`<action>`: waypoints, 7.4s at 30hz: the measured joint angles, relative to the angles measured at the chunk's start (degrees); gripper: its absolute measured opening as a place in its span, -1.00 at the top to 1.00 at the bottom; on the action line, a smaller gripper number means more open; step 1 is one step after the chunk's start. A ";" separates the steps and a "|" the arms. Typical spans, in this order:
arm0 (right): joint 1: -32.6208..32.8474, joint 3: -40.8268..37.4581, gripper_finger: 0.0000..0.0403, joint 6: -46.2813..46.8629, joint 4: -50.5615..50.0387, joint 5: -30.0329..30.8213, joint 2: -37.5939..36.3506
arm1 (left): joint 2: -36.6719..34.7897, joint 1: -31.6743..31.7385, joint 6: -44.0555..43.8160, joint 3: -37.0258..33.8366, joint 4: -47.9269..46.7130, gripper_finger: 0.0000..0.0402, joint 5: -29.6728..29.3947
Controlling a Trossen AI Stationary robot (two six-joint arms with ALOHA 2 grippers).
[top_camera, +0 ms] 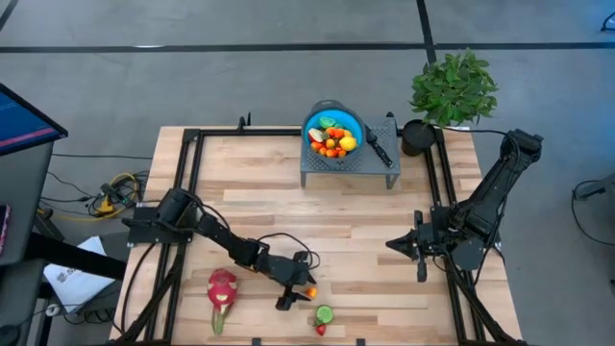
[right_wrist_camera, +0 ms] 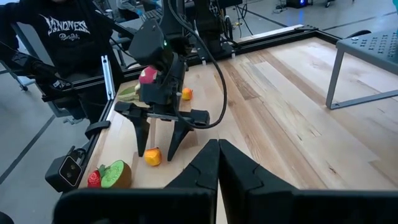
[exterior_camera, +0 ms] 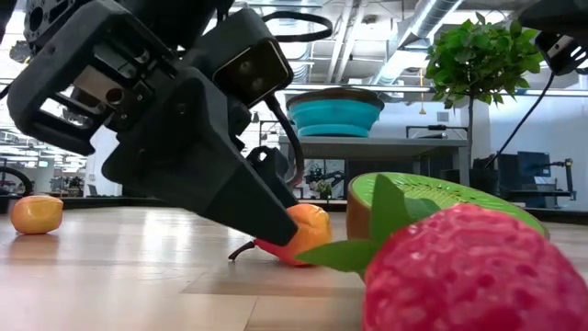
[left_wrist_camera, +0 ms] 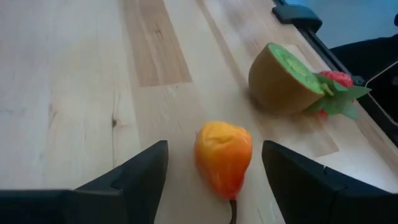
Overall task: Pick & Place Fruit
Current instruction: Put the right yellow pear into the strainer bowl, then put the yellow pear into the strainer bowl
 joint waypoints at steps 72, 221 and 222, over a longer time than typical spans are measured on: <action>0.00 0.00 1.00 -0.16 -0.17 -0.14 -0.01 | 0.15 2.56 -7.48 0.04 8.21 0.42 -0.66; -14.29 0.02 1.00 1.49 -8.58 0.89 0.00 | -36.89 3.89 -24.31 -5.45 -19.63 0.99 -15.31; -14.29 0.02 1.00 1.49 -8.60 0.88 -0.02 | -37.41 3.36 -24.33 -5.44 -19.65 0.99 -16.06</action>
